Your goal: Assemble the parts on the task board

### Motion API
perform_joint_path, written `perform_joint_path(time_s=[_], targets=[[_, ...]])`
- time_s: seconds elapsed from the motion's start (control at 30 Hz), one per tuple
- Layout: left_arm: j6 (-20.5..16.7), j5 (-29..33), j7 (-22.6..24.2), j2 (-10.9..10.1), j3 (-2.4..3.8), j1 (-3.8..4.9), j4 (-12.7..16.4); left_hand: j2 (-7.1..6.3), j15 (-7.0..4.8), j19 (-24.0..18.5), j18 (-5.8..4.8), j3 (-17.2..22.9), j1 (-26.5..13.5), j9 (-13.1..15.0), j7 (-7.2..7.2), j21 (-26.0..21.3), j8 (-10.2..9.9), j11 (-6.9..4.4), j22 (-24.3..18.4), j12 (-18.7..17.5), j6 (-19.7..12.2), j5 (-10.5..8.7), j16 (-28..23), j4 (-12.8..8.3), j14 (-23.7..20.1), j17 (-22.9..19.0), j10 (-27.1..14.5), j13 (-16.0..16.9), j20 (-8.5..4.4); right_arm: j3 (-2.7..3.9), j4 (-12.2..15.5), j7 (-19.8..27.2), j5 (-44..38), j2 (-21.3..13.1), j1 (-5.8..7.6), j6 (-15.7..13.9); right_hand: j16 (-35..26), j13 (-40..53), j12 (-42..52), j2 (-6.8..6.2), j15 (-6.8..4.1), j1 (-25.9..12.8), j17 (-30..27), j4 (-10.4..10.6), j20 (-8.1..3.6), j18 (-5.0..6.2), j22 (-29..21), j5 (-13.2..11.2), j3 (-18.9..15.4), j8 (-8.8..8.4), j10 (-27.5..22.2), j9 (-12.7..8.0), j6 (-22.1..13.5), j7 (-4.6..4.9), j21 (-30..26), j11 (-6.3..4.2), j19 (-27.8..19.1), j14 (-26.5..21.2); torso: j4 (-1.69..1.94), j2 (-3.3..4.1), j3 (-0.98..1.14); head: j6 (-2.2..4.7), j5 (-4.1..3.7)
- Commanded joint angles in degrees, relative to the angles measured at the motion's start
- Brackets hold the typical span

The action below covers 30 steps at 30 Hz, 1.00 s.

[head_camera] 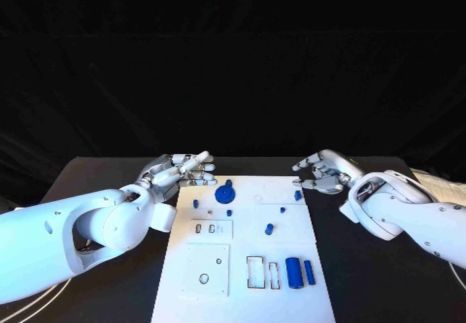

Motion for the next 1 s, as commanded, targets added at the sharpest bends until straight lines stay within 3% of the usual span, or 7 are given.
perform_joint_path(time_s=[0.03,0.23,0.4,0.53,0.7,0.87,1.0], targets=[[1.4,0.1,0.3,0.4,-0.02,0.01,-0.3,-0.03,0.05,0.0,0.69,0.0,0.8,0.1,-0.08,-0.4,-0.2,-0.08,-0.1,-0.3,-0.4,0.10,-0.3,-0.3,-0.2,0.1,-0.5,0.1,0.30,0.00,-1.0,6.5,6.7,-1.5,-0.55,4.1,-0.1,6.3,-0.3,-0.22,-0.10,0.6,13.3,-0.6,-0.06,-0.96,3.0,-0.3,-0.1,-0.14,-0.1,0.0,0.5,-0.01,-0.1,-0.26,0.9,5.7,-0.73,-0.34,0.40,-0.05,0.10],[1.5,0.1,0.2,0.8,-0.11,-0.06,-0.7,-0.03,0.05,0.0,0.69,0.0,0.8,0.1,-0.08,-0.4,-0.2,-0.08,-0.1,-0.3,-0.4,0.10,-0.3,-0.3,-0.2,0.1,-0.5,0.1,0.30,0.01,-2.8,7.4,6.6,-2.7,-2.01,4.6,-0.1,6.1,-0.6,-0.67,-0.07,0.6,13.3,-1.0,-0.04,-0.96,3.0,-0.3,-0.4,-0.39,-0.2,-0.1,0.0,0.08,-0.1,-0.18,0.9,5.7,-1.18,-0.35,0.97,-0.27,0.38],[1.6,0.1,0.2,1.1,-0.15,-0.10,-1.0,-0.03,0.05,0.0,0.69,0.0,0.8,0.1,-0.08,-0.4,-0.2,-0.08,-0.1,-0.3,-0.4,0.10,-0.3,-0.3,-0.2,0.1,-0.5,0.1,0.30,0.02,-4.5,7.5,5.7,-1.8,-3.25,4.5,-0.1,6.0,-0.7,-0.73,-0.05,0.6,13.4,-1.1,-0.03,-0.95,3.0,-0.3,-0.5,-0.45,-0.3,-0.2,-0.2,0.12,-0.1,-0.15,0.9,5.7,-1.24,-0.20,1.35,-0.45,0.64],[1.7,0.1,0.2,1.2,-0.17,-0.14,-1.2,-0.03,0.05,0.0,0.69,0.0,0.8,0.1,-0.08,-0.4,-0.2,-0.08,-0.1,-0.3,-0.4,0.10,-0.3,-0.3,-0.2,0.1,-0.5,0.1,0.30,0.03,-5.9,7.4,5.2,-0.8,-3.87,4.2,-0.1,6.0,-0.7,-0.74,-0.04,0.6,13.3,-1.1,-0.03,-0.95,3.0,-0.3,-0.5,-0.47,-0.3,-0.2,-0.3,0.13,-0.1,-0.14,0.8,5.7,-1.11,-0.09,1.53,-0.55,0.74],[1.8,0.1,0.2,1.4,-0.19,-0.18,-1.5,-0.03,0.05,0.0,0.69,0.0,0.8,0.1,-0.08,-0.4,-0.2,-0.08,-0.1,-0.3,-0.4,0.10,-0.3,-0.3,-0.2,0.1,-0.5,0.1,0.30,0.04,-7.3,7.3,5.1,0.6,-4.38,3.8,0.0,6.1,-0.6,-0.70,-0.02,0.5,13.5,-1.1,-0.02,-0.96,3.0,-0.4,-0.6,-0.49,-0.2,-0.2,-0.5,0.17,-0.1,-0.11,0.9,5.7,-0.98,0.01,1.67,-0.61,0.88],[1.8,0.1,0.2,1.5,-0.19,-0.19,-1.6,-0.03,0.05,0.0,0.69,0.0,0.8,0.1,-0.08,-0.4,-0.2,-0.08,-0.1,-0.3,-0.4,0.10,-0.3,-0.3,-0.2,0.1,-0.5,0.1,0.30,0.05,-7.9,7.1,5.2,1.7,-4.54,3.5,0.0,6.1,-0.5,-0.41,0.01,0.5,13.5,-1.1,0.00,-0.96,3.0,-0.5,-0.5,-0.44,-0.2,-0.2,-0.6,0.19,-0.1,-0.09,0.9,5.7,-1.09,-0.03,1.53,-0.73,0.99],[1.8,0.1,0.1,1.5,-0.20,-0.20,-1.6,-0.03,0.05,0.0,0.69,0.0,0.8,0.1,-0.08,-0.4,-0.2,-0.08,-0.1,-0.3,-0.4,0.10,-0.3,-0.3,-0.2,0.1,-0.5,0.1,0.30,0.06,-8.3,6.8,5.2,2.5,-4.57,3.5,0.1,6.2,-0.4,-0.11,0.03,0.4,13.6,-1.1,0.02,-0.98,3.1,-0.5,-0.5,-0.36,-0.1,-0.2,-0.5,0.21,-0.1,-0.07,0.9,5.7,-1.05,-0.01,1.54,-0.75,0.95]])
